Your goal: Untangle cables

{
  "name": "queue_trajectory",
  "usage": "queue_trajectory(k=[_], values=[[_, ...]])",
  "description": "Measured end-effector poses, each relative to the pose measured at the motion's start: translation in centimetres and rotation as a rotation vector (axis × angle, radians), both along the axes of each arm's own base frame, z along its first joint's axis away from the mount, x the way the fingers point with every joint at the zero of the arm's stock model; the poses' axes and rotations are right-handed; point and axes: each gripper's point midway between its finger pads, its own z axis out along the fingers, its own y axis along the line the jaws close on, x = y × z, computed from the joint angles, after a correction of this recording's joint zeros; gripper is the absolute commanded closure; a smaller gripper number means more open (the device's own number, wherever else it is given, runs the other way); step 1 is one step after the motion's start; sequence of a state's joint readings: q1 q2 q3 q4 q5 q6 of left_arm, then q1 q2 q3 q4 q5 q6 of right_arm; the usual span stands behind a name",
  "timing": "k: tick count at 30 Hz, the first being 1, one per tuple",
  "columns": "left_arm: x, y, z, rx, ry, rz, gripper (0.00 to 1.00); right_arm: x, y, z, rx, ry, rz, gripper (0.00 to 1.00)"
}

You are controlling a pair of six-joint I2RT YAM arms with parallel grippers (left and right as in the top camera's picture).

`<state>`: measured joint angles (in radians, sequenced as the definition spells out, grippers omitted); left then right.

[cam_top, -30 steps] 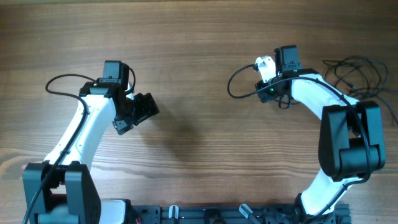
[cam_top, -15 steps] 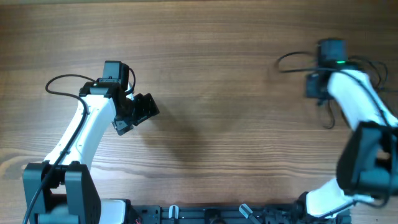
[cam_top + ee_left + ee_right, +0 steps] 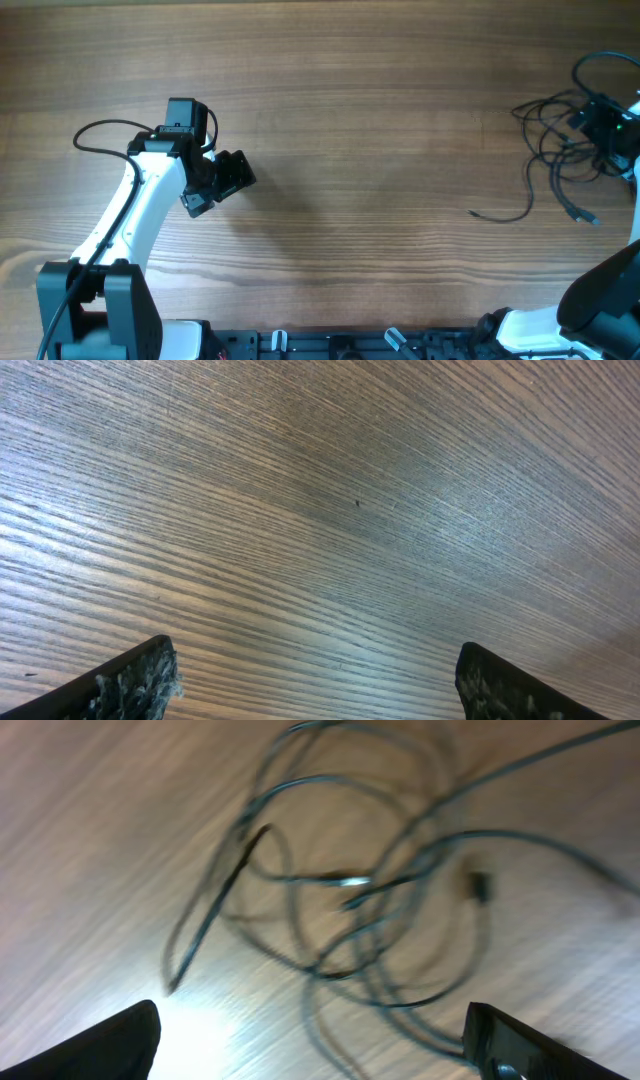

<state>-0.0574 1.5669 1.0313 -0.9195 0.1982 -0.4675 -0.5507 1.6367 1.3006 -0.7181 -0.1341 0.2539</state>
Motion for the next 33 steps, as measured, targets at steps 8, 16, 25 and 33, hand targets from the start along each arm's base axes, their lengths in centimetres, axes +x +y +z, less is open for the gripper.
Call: queue_trajectory(k=[8, 16, 25, 33], values=[[0.0, 0.0, 0.0, 0.0, 0.0, 0.0, 0.09, 0.8, 6.3, -0.2, 0.187, -0.017, 0.175, 0.07], [4.1, -3.0, 1.1, -0.039, -0.206, -0.14, 0.05, 1.2, 13.2, -1.2, 0.154, 0.074, 0.392, 0.06], [3.9, -6.3, 2.5, 0.131, -0.262, -0.367, 0.0, -0.2, 27.3, -2.2, -0.041, 0.176, 0.904, 0.0], [-0.3, -0.7, 2.5, 0.201, -0.057, -0.211, 0.0, -2.4, 27.1, -1.8, -0.013, 0.242, 0.836, 0.0]])
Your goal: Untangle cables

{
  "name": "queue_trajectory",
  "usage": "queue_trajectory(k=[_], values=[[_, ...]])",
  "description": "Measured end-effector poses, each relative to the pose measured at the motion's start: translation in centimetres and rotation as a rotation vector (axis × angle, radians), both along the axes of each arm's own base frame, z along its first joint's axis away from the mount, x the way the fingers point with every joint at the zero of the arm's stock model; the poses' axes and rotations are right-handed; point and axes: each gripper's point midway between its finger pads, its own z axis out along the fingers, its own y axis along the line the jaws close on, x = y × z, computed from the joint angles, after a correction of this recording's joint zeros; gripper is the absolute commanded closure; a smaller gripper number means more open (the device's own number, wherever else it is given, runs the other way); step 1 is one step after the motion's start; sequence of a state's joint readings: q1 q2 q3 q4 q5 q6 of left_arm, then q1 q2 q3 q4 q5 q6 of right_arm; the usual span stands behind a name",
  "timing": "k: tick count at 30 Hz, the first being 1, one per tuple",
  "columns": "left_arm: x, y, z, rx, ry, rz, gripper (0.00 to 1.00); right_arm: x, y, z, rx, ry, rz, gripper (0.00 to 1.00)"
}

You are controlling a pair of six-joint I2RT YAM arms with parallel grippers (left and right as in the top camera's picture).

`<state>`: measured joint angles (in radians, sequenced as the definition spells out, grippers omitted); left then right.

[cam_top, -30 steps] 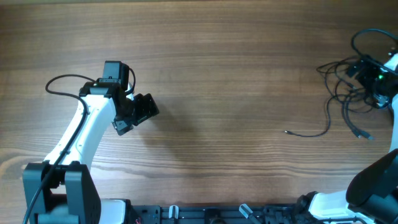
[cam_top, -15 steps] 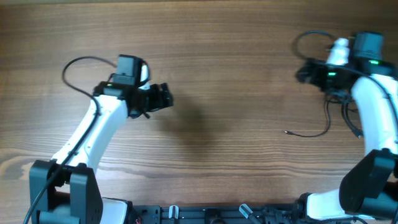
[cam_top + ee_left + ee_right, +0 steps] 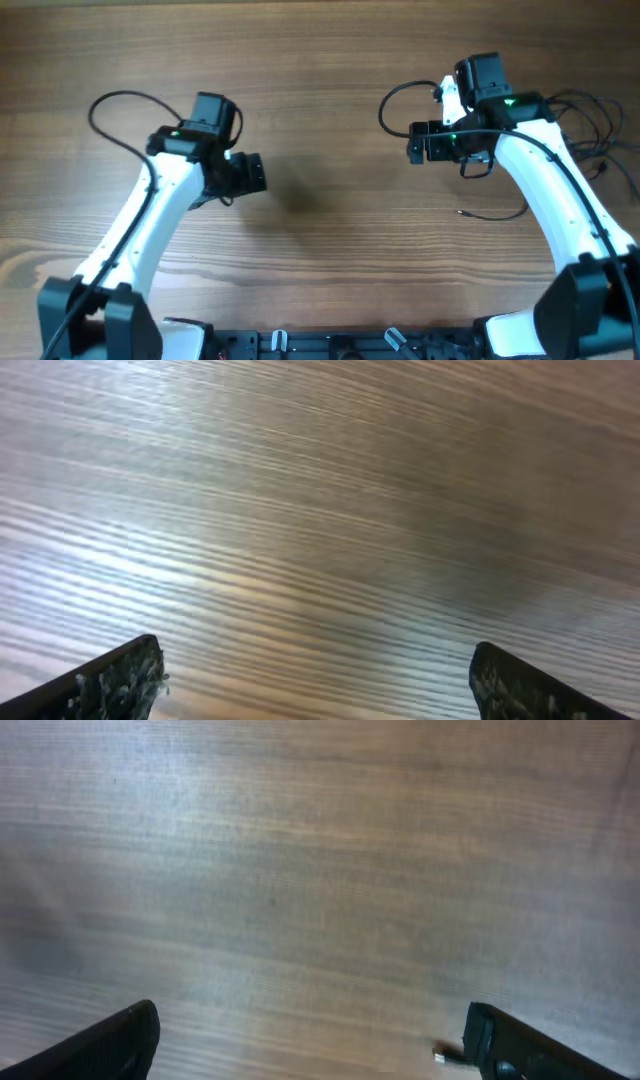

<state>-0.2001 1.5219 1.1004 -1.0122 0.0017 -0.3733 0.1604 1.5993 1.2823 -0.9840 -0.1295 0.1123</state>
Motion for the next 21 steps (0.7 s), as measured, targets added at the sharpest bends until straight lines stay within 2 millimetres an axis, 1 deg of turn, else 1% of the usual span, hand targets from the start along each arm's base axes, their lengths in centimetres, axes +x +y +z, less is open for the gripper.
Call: queue_trajectory(k=[2, 3, 6, 7, 9, 11, 13, 17, 19, 21], values=[[-0.2, 0.4, 0.8, -0.012, -0.018, 0.023, 0.0, -0.2, 0.0, 1.4, 0.008, -0.044, -0.003, 0.0], [-0.1, 0.4, 1.2, -0.016, -0.036, 0.023, 0.0, -0.3, -0.1, 2.5, 0.015, -0.083, -0.007, 0.0], [0.3, 0.2, 2.9, -0.045, -0.159, 0.021, 0.0, -1.2, -0.4, 5.7, 0.039, -0.218, -0.017, 0.0], [0.0, 0.2, 3.2, -0.054, -0.193, 0.021, 0.0, -1.6, -0.7, 6.4, 0.046, -0.259, -0.026, 0.0], [-0.6, 0.3, 3.9, -0.07, -0.27, 0.021, 0.0, -2.7, -1.2, 7.1, 0.055, -0.321, -0.04, 0.0], [-1.2, 0.4, 4.6, -0.088, -0.345, 0.017, 0.0, -3.4, -1.4, 7.3, 0.067, -0.383, -0.049, 0.0], [-2.5, 0.6, 6.4, -0.114, -0.467, 0.014, 0.0, -5.3, -1.7, 7.1, 0.088, -0.456, -0.064, 0.0], [-4.7, 1.0, 10.1, -0.15, -0.648, 0.011, 0.0, -8.0, -2.0, 8.5, 0.116, -0.567, -0.078, 0.0], [-5.2, 1.1, 11.6, -0.163, -0.713, 0.01, 0.0, -8.9, -2.1, 9.1, 0.123, -0.588, -0.083, 0.0], [-5.6, 1.1, 12.4, -0.169, -0.748, 0.01, 0.0, -9.2, -2.2, 9.3, 0.125, -0.595, -0.083, 0.0]])
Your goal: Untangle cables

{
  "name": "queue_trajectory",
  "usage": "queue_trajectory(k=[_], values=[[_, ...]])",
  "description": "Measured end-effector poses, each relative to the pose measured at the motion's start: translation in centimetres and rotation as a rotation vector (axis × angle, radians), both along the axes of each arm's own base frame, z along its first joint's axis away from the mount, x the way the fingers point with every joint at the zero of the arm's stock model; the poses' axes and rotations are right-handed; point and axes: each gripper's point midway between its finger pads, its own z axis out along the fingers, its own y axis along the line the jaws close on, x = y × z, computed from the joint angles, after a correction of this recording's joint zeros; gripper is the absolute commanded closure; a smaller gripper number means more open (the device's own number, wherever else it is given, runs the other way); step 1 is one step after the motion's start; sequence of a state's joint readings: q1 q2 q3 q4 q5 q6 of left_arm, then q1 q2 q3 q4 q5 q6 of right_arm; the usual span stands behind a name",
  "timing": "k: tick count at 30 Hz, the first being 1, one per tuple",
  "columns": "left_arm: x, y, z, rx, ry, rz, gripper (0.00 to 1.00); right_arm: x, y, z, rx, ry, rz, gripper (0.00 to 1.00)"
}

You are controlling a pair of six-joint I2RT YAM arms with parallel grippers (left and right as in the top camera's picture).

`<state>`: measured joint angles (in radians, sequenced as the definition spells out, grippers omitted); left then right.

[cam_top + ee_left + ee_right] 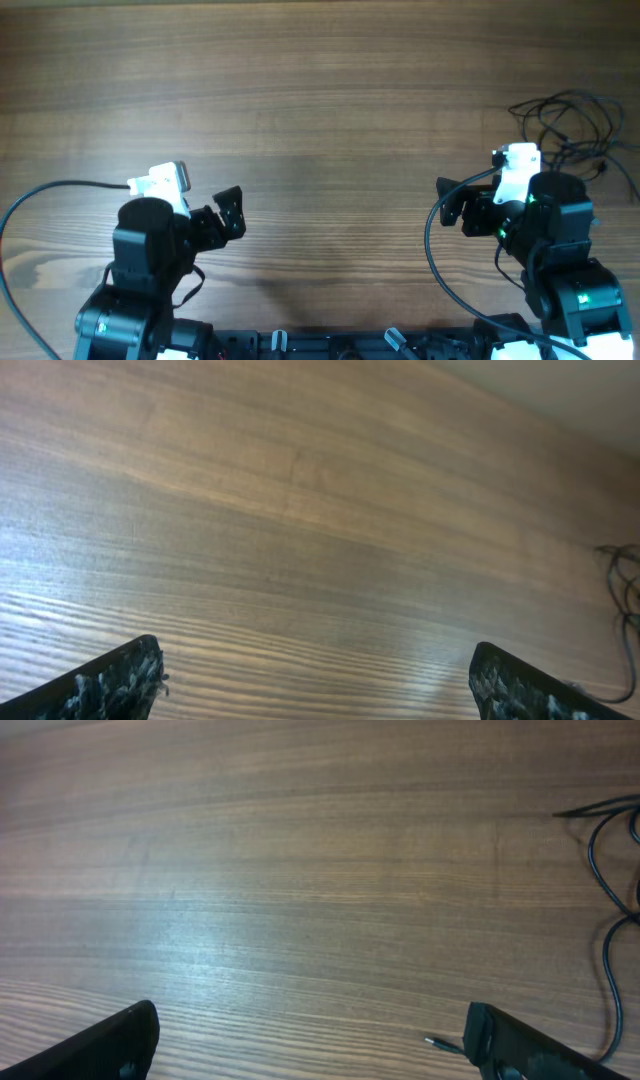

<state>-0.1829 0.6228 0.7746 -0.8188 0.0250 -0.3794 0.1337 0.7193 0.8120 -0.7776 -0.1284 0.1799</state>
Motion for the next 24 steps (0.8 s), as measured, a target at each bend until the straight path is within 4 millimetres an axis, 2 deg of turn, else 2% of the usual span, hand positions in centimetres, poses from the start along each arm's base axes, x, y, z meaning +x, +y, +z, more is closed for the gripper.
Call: queue_trajectory(k=[9, 16, 21, 24], values=[[-0.3, 0.0, 0.1, -0.001, -0.005, 0.0, 0.0, 0.5, 0.1, -1.3, -0.005, 0.058, -0.002, 0.0], [-0.3, 0.1, 0.0, -0.001, -0.003, 0.0, 0.0, 1.4, 0.2, -5.0, -0.025, 0.205, -0.002, 0.0], [-0.3, 0.1, 0.0, -0.001, -0.003, 0.0, 0.0, 1.2, 0.2, -4.3, -0.022, 0.176, -0.002, 0.0], [-0.3, 0.1, 0.0, 0.0, -0.001, 0.0, 0.0, 0.4, 0.1, -1.7, -0.007, 0.067, -0.002, 0.0]])
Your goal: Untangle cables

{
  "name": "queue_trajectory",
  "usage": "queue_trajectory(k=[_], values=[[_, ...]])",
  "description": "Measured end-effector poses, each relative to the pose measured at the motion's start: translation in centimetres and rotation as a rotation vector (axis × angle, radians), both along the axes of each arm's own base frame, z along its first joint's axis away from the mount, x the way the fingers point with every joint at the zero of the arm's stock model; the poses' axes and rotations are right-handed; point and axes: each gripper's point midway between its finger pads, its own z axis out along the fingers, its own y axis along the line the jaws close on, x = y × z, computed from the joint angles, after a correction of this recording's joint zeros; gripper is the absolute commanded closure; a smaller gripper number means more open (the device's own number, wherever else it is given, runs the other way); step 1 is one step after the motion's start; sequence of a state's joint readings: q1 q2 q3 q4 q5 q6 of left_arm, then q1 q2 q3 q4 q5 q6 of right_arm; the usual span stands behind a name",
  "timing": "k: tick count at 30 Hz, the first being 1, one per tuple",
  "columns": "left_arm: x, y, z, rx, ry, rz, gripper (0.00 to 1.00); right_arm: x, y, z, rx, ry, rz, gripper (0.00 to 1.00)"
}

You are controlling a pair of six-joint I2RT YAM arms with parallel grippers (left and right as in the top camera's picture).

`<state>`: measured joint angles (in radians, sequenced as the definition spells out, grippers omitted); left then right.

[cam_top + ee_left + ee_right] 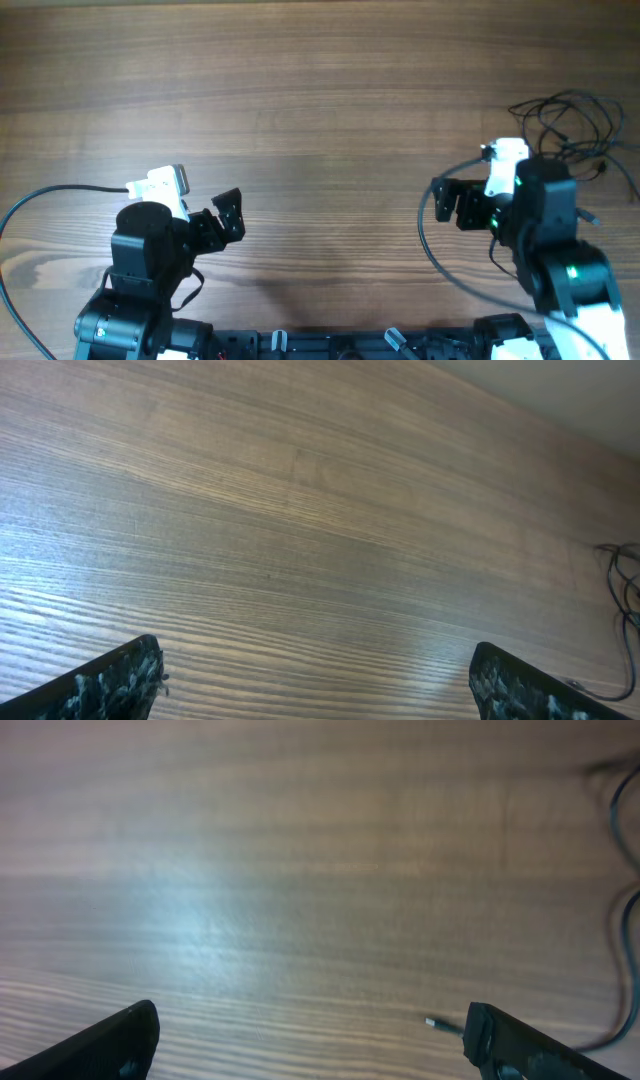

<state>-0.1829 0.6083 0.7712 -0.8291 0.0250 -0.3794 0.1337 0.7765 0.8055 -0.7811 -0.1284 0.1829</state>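
A tangle of thin black cables [563,112] lies at the table's far right, partly hidden behind my right arm. Its loops show at the right edge of the right wrist view as cable [624,925], with one loose plug end [434,1021] on the wood just left of my right finger. The left wrist view catches the tangle [622,565] far off at its right edge. My left gripper [228,215] is open over bare wood at the front left. My right gripper [447,205] is open at the front right, left of the tangle, holding nothing.
The wooden table [320,90] stretches across the whole view. Each arm's own black supply lead loops beside it, one at the left [40,196] and one at the right [425,245]. The arm bases and a black rail [330,345] line the front edge.
My right arm has shifted slightly left and its wrist view is now blurred, with the loose plug end a little higher in it. The left arm has not moved. Both grippers remain open.
First my right gripper hung open over the tangle at the far right, while the left arm reached out mid-left. Then both arms stretched over the middle of the table. After that both stood drawn back near the front edge, open and empty, as now.
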Motion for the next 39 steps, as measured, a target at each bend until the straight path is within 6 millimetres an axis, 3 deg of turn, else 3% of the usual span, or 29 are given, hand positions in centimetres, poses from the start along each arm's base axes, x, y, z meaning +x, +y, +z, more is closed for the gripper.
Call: queue_trajectory(k=[5, 12, 17, 26, 36, 39], values=[[0.0, 0.0, 0.0, 0.0, 0.0, 0.0, 0.0, -2.6, -0.4, 5.0, 0.028, -0.222, -0.001, 0.0], [0.0, 0.0, 0.0, -0.001, 0.001, -0.001, 0.0, -5.7, -1.9, 8.7, 0.015, -0.425, -0.052, 0.0], [0.0, 0.0, 0.0, -0.001, 0.001, -0.002, 0.0, -5.2, -2.2, 10.5, 0.024, -0.563, -0.074, 0.0], [0.0, 0.0, 0.0, -0.001, 0.0, -0.002, 0.0, -3.6, -2.2, 9.8, 0.073, -0.882, -0.096, 0.0], [0.0, 0.0, 0.0, -0.002, 0.0, -0.002, 0.0, -2.2, -4.0, 8.0, 0.065, -1.136, -0.181, 0.0], [0.0, 0.0, 0.0, -0.001, 0.001, -0.002, 0.0, -1.5, -4.5, 6.0, 0.035, -1.099, -0.198, 0.0]])
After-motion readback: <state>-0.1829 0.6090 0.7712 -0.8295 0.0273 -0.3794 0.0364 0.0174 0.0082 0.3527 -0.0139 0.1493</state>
